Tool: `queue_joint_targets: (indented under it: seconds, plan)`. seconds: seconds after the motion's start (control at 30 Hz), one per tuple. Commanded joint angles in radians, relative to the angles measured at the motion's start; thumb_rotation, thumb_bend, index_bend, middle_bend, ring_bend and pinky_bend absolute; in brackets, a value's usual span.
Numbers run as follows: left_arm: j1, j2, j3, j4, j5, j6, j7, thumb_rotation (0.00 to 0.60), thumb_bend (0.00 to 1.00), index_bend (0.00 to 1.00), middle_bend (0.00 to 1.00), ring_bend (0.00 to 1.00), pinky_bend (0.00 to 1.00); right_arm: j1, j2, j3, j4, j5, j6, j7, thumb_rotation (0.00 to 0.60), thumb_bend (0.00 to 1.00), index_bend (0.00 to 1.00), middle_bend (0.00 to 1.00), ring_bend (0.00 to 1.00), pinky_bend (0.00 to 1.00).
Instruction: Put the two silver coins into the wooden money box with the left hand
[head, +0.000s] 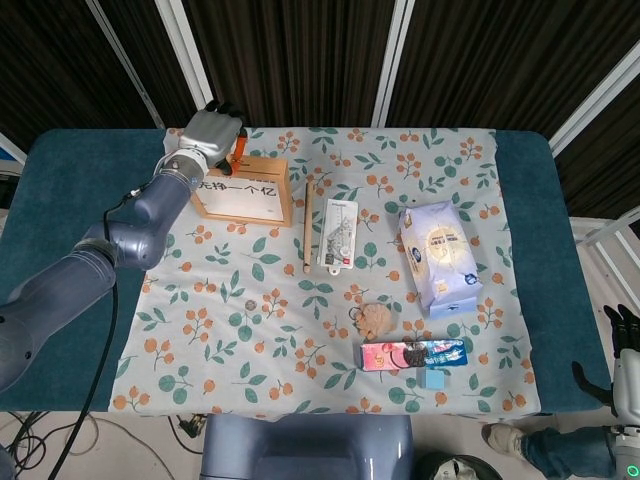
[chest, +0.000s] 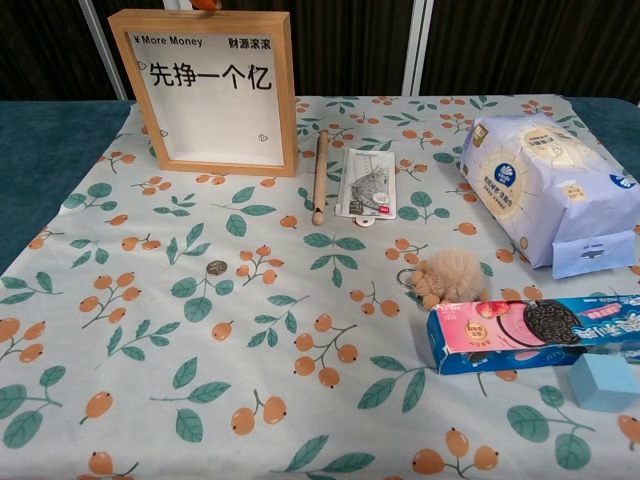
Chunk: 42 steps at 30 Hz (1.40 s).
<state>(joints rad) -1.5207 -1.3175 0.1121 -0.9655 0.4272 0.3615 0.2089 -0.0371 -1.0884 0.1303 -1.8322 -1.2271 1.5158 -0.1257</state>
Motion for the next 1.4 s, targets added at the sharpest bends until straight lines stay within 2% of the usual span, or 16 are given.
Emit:
queue_joint_targets:
  seconds: [0.03, 0.77, 0.9, 1.23, 1.4]
  plan:
    - [0.0, 0.003, 0.002, -0.003, 0.0, -0.001, 0.002, 0.6, 0.56, 0.65, 0.15, 0.0, 0.0, 0.0, 0.0, 0.0, -0.001, 0.001, -0.001, 0.0, 0.6, 0.37, 0.11, 0.05, 0.0, 0.0]
    - [0.001, -0.003, 0.02, 0.009, -0.015, -0.027, 0.0, 0.6, 0.56, 0.66, 0.15, 0.0, 0.0, -0.001, 0.003, 0.003, -0.006, 0.012, 0.0, -0.003, 0.6, 0.37, 0.11, 0.05, 0.0, 0.0]
    - [0.001, -0.011, 0.026, 0.023, -0.02, -0.03, 0.001, 0.6, 0.56, 0.59, 0.14, 0.0, 0.0, -0.001, 0.003, 0.003, -0.006, 0.014, 0.0, -0.004, 0.6, 0.37, 0.11, 0.05, 0.0, 0.0]
    - [0.003, -0.016, 0.02, 0.033, -0.009, -0.03, -0.005, 0.6, 0.4, 0.52, 0.14, 0.0, 0.0, -0.001, 0.005, 0.002, -0.013, 0.025, -0.005, -0.01, 0.6, 0.37, 0.11, 0.05, 0.0, 0.0]
    - [0.003, -0.011, 0.015, 0.026, 0.001, -0.024, -0.008, 0.6, 0.37, 0.51, 0.14, 0.0, 0.0, 0.0, 0.005, 0.003, -0.016, 0.03, -0.007, -0.015, 0.6, 0.37, 0.11, 0.05, 0.0, 0.0]
